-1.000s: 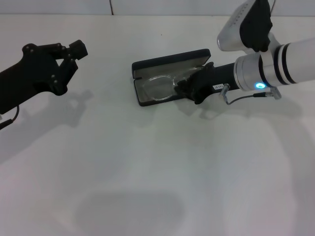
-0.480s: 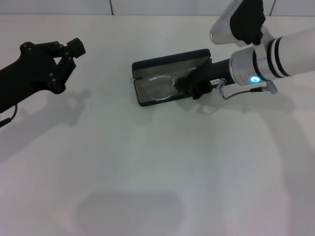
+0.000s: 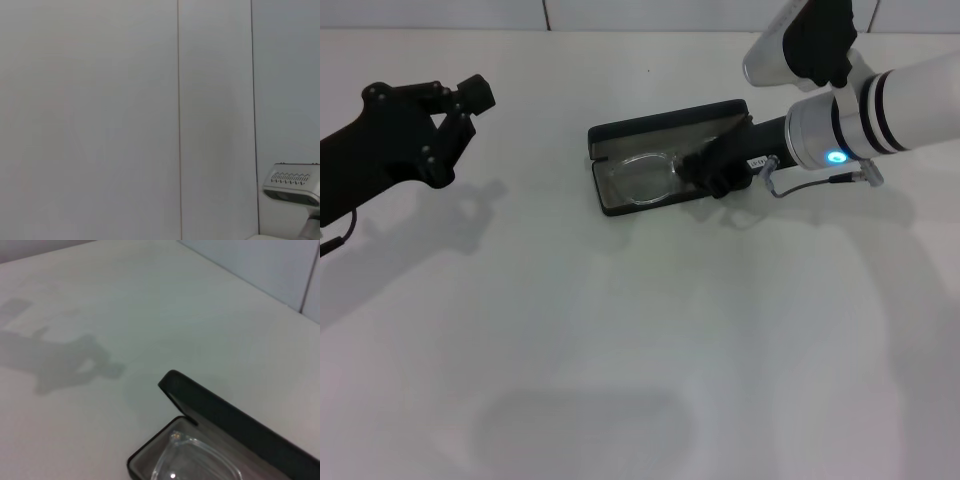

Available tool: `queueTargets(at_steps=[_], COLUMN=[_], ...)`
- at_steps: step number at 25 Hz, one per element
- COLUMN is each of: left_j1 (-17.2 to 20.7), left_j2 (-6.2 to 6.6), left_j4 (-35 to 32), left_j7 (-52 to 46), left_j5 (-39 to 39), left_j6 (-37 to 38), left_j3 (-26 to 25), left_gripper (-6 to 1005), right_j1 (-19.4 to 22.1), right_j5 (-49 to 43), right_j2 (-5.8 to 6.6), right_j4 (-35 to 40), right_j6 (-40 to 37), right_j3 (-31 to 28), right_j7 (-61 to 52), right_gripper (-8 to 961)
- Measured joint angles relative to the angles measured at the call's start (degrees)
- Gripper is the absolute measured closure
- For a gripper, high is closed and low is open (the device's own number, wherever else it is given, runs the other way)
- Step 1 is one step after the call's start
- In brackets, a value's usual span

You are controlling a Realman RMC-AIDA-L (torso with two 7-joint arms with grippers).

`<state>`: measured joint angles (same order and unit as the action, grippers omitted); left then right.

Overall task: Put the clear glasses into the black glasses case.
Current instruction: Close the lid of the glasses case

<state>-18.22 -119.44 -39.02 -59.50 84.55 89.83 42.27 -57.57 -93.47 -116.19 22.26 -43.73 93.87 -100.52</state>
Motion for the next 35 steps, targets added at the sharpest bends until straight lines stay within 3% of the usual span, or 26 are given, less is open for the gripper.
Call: queueTargets(at_steps=[17, 27, 35], left_j1=[0.03, 0.29, 0.60], left_j2=[-0.08, -0.09, -0.03], left_j4=[0.00, 0.00, -0.12], left_j7=[0.00, 0.00, 0.00], left_j5=[0.00, -0.09, -0.12], left_j6=[0.08, 0.08, 0.18], left_j3=[0.00, 0.00, 0.00], left_gripper=[959, 959, 959], right_j1=[-2.53, -2.86, -0.18], right_j5=[0.68, 4.90, 6.63], right_j2=[0.00, 0.00, 0.00], right_j4=[-3.17, -2.67, 2.42], right_j6=[0.43, 3.16, 1.40], right_j3=[0.90, 5.80, 7.54], right_j7=[-0.10, 0.06, 0.53], right_gripper=[856, 856, 856])
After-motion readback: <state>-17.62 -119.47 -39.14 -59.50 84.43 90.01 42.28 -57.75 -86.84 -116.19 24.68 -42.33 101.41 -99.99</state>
